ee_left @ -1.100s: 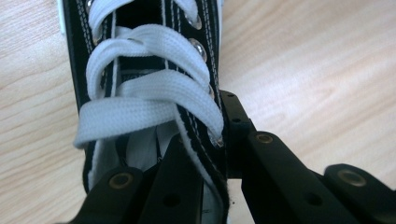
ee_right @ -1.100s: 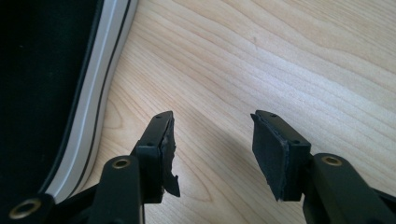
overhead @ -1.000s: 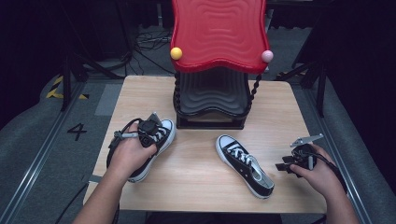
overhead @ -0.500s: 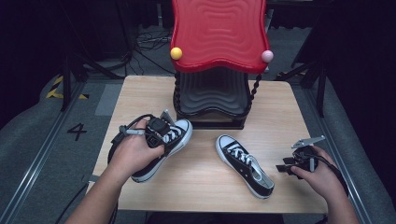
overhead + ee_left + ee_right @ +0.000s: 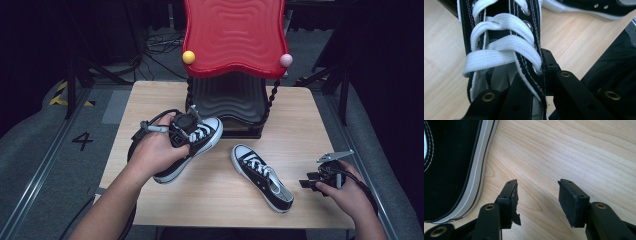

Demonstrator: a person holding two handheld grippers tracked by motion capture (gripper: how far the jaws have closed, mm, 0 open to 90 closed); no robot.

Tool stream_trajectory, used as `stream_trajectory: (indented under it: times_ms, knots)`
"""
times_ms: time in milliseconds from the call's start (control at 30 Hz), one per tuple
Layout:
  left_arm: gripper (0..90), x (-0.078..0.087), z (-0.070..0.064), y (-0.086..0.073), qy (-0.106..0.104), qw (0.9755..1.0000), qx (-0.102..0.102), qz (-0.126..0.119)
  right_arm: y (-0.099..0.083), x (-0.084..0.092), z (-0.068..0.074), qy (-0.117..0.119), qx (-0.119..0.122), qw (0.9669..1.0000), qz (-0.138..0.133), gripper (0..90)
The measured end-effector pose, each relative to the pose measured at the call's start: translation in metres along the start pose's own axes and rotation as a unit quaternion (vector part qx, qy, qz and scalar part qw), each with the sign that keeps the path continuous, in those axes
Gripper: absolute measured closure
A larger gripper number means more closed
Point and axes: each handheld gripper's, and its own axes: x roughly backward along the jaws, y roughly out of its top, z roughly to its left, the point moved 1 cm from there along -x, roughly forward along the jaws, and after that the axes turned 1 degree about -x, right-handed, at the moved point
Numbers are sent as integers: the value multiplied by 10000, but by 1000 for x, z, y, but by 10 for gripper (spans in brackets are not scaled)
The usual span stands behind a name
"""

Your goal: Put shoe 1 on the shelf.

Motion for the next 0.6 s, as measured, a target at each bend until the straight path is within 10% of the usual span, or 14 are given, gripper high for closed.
stream_trajectory:
  times_ms: [600]
  knots:
    - [873,4,9,54,483,9970,328,-510,-2,1,3,79,21,10000,-15,506]
